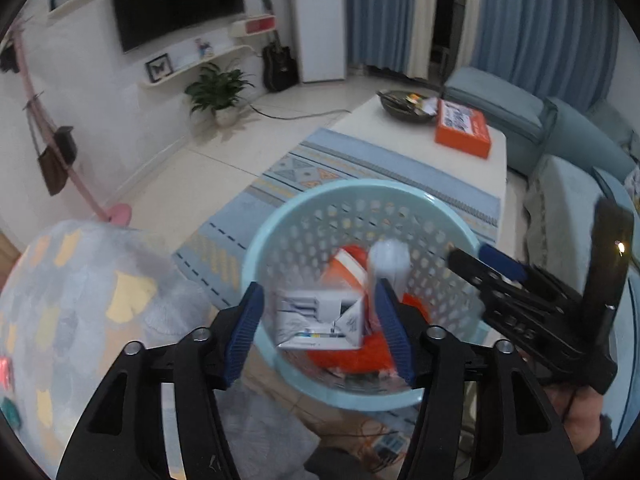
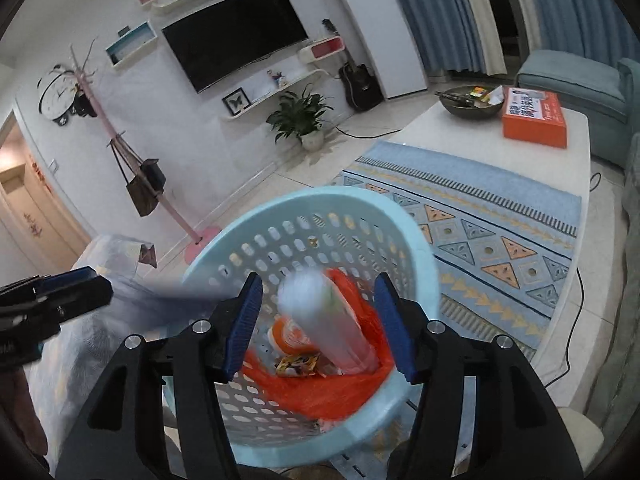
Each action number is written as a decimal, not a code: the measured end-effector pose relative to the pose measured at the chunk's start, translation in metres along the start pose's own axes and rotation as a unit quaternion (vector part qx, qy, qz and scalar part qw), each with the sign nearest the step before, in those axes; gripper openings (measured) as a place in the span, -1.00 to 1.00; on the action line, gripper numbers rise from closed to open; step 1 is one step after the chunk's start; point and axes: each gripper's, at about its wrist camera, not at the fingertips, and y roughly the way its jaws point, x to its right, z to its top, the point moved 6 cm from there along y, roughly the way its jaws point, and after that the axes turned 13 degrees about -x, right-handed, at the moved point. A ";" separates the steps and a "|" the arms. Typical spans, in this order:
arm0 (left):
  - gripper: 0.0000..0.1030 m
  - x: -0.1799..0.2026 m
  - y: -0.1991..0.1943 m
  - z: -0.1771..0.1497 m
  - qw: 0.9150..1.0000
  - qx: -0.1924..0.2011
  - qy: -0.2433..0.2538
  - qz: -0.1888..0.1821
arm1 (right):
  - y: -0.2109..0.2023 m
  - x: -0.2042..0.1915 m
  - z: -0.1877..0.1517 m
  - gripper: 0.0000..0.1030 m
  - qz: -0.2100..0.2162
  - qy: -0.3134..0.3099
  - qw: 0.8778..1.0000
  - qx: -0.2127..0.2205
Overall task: Collect trash
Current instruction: 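Open both grippers over the basket to drop the carton and bottle, then move both grippers back over the table toward the teal and pink packets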
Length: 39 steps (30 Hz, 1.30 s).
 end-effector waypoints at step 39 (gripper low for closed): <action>0.35 -0.361 -0.105 -0.189 0.931 0.018 -0.314 0.186 | -0.047 -0.260 -0.085 0.38 0.145 -0.167 0.974 -0.049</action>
